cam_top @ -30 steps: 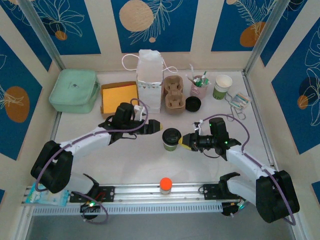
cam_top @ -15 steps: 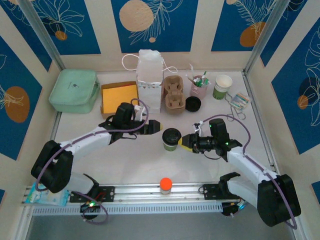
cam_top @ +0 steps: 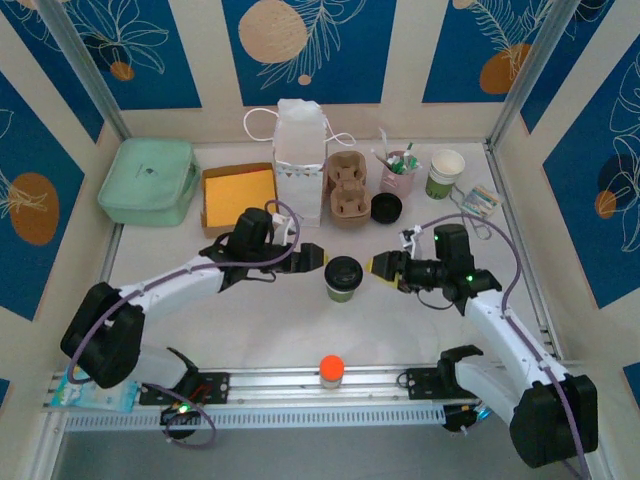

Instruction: Pack the takeout coffee

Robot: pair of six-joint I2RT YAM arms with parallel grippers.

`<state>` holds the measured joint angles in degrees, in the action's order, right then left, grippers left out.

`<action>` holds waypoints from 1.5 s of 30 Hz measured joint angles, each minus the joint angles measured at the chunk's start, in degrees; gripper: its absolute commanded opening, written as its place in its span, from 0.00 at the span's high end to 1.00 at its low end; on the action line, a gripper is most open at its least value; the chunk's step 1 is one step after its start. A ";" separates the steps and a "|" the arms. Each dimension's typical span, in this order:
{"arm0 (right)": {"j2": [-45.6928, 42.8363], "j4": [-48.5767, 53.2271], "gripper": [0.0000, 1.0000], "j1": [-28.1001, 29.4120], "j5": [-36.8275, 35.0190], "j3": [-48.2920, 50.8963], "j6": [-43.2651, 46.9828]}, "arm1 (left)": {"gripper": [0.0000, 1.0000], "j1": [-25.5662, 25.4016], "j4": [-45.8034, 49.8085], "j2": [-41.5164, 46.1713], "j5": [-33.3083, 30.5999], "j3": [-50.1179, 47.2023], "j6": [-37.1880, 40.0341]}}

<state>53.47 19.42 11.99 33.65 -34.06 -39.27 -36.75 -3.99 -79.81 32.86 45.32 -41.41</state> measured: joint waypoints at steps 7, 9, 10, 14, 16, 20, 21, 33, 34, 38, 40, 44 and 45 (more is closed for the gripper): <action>6.86 2.29 0.39 0.96 -1.64 -8.44 4.33 | 0.17 -1.14 -3.02 0.68 0.13 -3.08 -4.31; 8.28 2.62 0.39 2.01 -2.36 -9.44 5.07 | 0.17 -1.44 -3.52 0.68 0.13 -3.23 -5.11; 8.98 2.80 0.39 2.69 -2.80 -9.79 5.46 | 0.17 -1.62 -4.04 0.68 0.13 -3.37 -5.38; 10.99 3.21 0.40 4.87 -4.02 -10.21 6.32 | 0.17 -2.19 -6.19 0.59 0.28 -4.57 -6.95; 11.78 3.41 0.40 5.95 -4.87 -10.25 6.38 | 0.17 -2.45 -7.45 0.33 0.37 -5.22 -7.91; 12.37 3.80 0.40 7.76 -6.03 -10.51 6.49 | 0.17 -2.93 -9.38 -0.70 0.70 -5.77 -9.27; 12.35 3.80 0.40 8.17 -6.29 -10.58 6.49 | 0.17 -2.99 -9.79 -0.92 0.79 -5.79 -9.42; 12.35 3.78 0.41 11.43 -8.35 -10.62 6.47 | 0.17 -3.85 -12.37 -2.14 1.18 -5.79 -10.64; 12.35 3.78 0.41 11.69 -8.50 -10.62 6.47 | 0.17 -3.87 -12.52 -2.14 1.16 -5.79 -10.71; 12.35 3.78 0.43 12.74 -9.25 -10.60 6.27 | 0.17 -3.93 -13.18 -2.25 1.18 -5.79 -10.82; 12.33 3.78 0.43 13.20 -9.55 -10.56 6.25 | 0.17 -3.93 -13.18 -2.49 1.16 -5.79 -10.82; 11.61 4.00 0.43 13.51 -10.43 -10.25 6.05 | 0.18 -3.96 -13.09 -2.82 1.16 -5.79 -10.75; 11.13 4.15 0.44 13.51 -10.75 -10.16 6.05 | 0.18 -3.98 -12.96 -2.82 1.14 -5.79 -10.64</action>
<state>64.60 23.57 25.50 22.90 -44.23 -33.21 -40.73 -16.95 -82.63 34.00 39.53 -52.05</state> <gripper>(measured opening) 0.566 0.824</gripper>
